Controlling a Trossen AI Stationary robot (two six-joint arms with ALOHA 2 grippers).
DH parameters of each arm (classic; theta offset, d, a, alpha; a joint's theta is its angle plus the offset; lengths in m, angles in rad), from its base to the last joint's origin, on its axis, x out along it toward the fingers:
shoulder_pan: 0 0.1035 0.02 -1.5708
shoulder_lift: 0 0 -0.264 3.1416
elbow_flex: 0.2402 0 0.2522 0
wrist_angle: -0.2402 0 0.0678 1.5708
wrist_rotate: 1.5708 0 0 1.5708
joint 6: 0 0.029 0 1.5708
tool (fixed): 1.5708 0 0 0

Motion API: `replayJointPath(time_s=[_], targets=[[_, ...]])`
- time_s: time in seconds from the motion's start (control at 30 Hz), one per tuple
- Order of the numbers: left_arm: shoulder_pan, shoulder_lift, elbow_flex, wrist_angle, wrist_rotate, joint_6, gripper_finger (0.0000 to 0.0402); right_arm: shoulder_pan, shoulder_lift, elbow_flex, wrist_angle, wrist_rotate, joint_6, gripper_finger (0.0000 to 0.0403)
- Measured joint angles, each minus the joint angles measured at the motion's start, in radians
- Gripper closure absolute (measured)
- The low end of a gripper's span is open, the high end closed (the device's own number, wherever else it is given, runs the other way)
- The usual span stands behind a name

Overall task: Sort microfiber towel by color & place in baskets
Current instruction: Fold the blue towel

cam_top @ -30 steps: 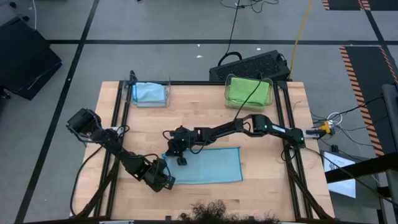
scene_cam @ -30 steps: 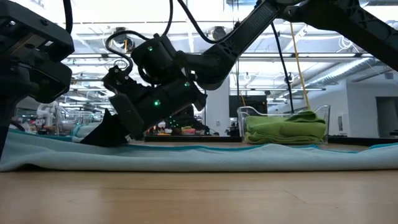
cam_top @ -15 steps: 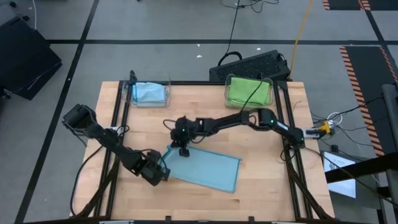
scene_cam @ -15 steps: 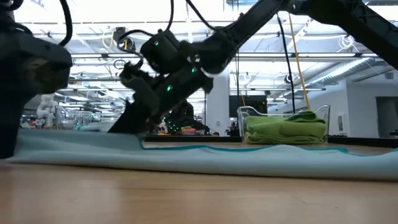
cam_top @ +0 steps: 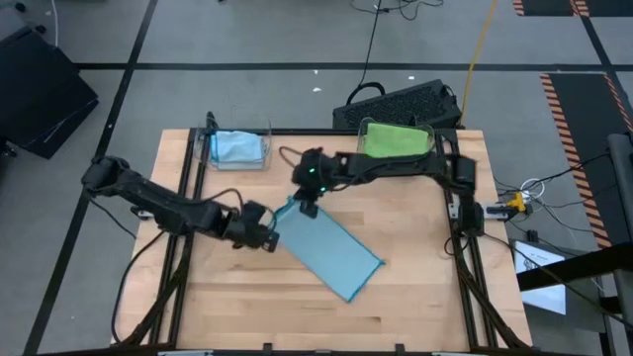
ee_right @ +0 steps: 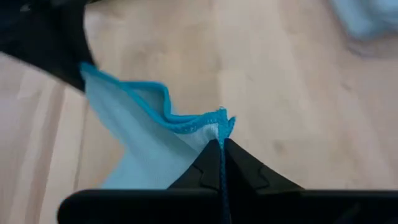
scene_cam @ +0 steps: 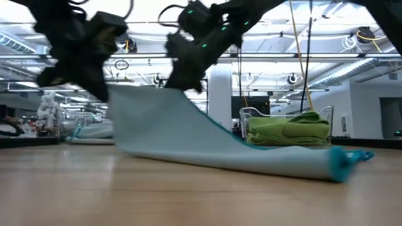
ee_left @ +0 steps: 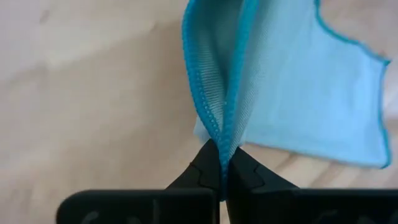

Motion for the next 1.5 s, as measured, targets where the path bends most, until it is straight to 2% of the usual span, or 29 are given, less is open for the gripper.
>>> replayJointPath(time_s=[0.13, 0.27, 0.4, 0.57, 0.8, 0.97, 1.1, 1.23, 1.37, 1.5], targets=[[0.103, -0.008, 0.000, 0.118, 0.001, 0.156, 0.0397, -0.020, -0.142, -0.113, -0.051, 0.042, 0.089, 0.0402], [0.162, -0.027, 0.026, 0.224, 0.011, 0.283, 0.0398, -0.020, -0.298, -0.235, -0.052, 0.040, 0.154, 0.0402], [0.178, -0.060, 0.137, 0.199, 0.028, 0.461, 0.0399, 0.022, -0.438, -0.301, -0.050, 0.039, 0.159, 0.0402], [0.192, -0.059, 0.288, 0.094, 0.138, 0.607, 0.0399, 0.091, -0.532, -0.308, -0.050, 0.093, 0.239, 0.0402], [0.143, -0.057, 0.445, 0.029, 0.257, 0.619, 0.0398, 0.186, -0.627, -0.308, -0.043, 0.082, 0.305, 0.0403], [0.067, -0.055, 0.554, 0.028, 0.265, 0.610, 0.0399, 0.225, -0.734, -0.307, -0.032, 0.011, 0.327, 0.0403], [0.038, -0.054, 0.650, -0.001, 0.258, 0.607, 0.0400, 0.248, -0.799, -0.307, 0.037, 0.009, 0.425, 0.0403], [0.031, -0.021, 0.741, -0.016, 0.245, 0.636, 0.0400, 0.263, -0.812, -0.306, 0.160, 0.037, 0.538, 0.0403], [0.035, 0.037, 0.813, -0.008, 0.246, 0.668, 0.0400, 0.307, -0.799, -0.306, 0.202, 0.087, 0.600, 0.0403], [0.027, 0.110, 0.832, -0.014, 0.321, 0.621, 0.0400, 0.377, -0.797, -0.307, 0.187, 0.067, 0.703, 0.0403]])
